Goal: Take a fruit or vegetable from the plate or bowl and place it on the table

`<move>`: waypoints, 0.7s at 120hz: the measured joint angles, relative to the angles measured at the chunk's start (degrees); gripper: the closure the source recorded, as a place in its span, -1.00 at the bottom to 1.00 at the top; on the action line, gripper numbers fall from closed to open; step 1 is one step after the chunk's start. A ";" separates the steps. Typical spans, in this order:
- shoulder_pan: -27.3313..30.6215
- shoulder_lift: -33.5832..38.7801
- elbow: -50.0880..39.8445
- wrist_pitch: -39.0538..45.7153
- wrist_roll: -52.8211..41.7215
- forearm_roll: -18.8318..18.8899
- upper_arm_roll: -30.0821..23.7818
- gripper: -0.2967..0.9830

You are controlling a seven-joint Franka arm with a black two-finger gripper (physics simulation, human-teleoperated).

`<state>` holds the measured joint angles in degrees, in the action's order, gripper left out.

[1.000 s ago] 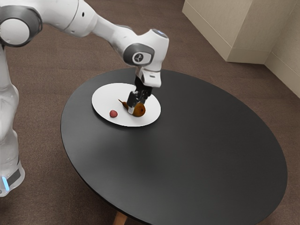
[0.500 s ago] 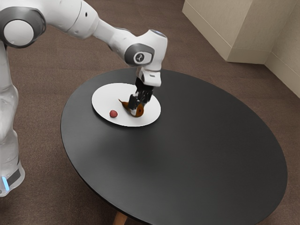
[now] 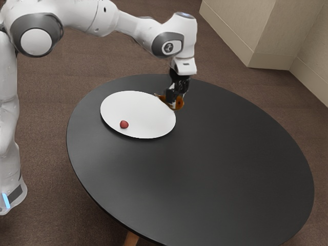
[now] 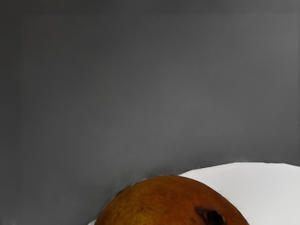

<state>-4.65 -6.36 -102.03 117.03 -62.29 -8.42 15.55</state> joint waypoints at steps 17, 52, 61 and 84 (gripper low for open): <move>-4.81 -11.05 14.38 0.20 0.35 -1.12 -3.42 0.29; -5.67 -13.16 16.92 -0.07 0.99 -2.61 -4.60 -0.16; -5.84 -12.34 16.90 -0.26 0.96 -2.98 -4.51 -0.32; -5.48 -5.75 16.65 -1.61 8.92 -6.90 -4.46 -0.48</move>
<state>-10.13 -12.12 -85.38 115.42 -53.37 -15.32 11.09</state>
